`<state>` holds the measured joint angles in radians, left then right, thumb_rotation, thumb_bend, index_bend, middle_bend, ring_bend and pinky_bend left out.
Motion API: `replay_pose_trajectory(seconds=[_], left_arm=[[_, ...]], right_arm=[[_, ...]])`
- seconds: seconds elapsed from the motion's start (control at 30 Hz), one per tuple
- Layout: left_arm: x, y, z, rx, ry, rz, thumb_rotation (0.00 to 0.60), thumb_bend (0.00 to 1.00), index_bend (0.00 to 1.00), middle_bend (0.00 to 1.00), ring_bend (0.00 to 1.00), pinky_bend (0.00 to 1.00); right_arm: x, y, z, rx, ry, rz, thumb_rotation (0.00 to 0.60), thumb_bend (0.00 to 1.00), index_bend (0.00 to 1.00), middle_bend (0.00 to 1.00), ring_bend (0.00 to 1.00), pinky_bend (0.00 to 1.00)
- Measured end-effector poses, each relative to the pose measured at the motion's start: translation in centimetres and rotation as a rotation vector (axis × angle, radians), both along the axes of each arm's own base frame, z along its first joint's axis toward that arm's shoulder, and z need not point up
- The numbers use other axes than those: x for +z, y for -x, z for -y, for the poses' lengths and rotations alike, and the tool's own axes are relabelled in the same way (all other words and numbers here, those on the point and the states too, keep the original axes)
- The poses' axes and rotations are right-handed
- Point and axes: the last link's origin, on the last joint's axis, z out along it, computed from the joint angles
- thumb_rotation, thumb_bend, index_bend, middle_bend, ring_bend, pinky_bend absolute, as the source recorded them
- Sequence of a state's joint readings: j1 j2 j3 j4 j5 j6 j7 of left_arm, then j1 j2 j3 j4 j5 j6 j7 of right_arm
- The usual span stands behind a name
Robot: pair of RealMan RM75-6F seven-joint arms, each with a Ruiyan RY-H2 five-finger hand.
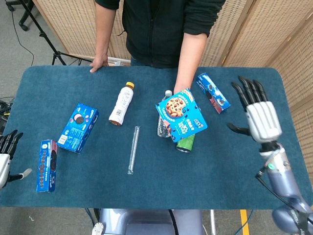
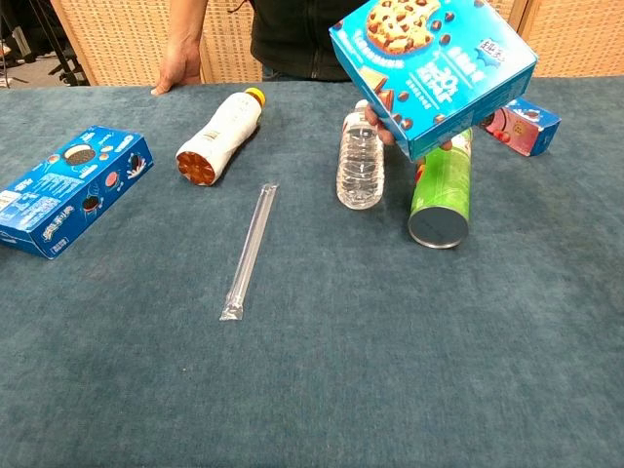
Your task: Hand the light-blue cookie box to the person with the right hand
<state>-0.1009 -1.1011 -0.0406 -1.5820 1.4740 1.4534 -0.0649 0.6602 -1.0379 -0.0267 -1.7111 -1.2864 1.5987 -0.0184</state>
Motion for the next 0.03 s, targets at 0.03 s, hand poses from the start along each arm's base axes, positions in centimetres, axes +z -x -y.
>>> replay_pose_trajectory(seconds=[0.03], left_arm=[[-0.07, -0.01, 0.01, -0.001, 0.0, -0.002, 0.6, 0.0, 0.0, 0.0, 0.0, 0.0]], right_arm=[[-0.07, 1.48, -0.66, 0.003, 0.019, -0.032, 0.6, 0.0, 0.0, 0.0, 0.0, 0.0]])
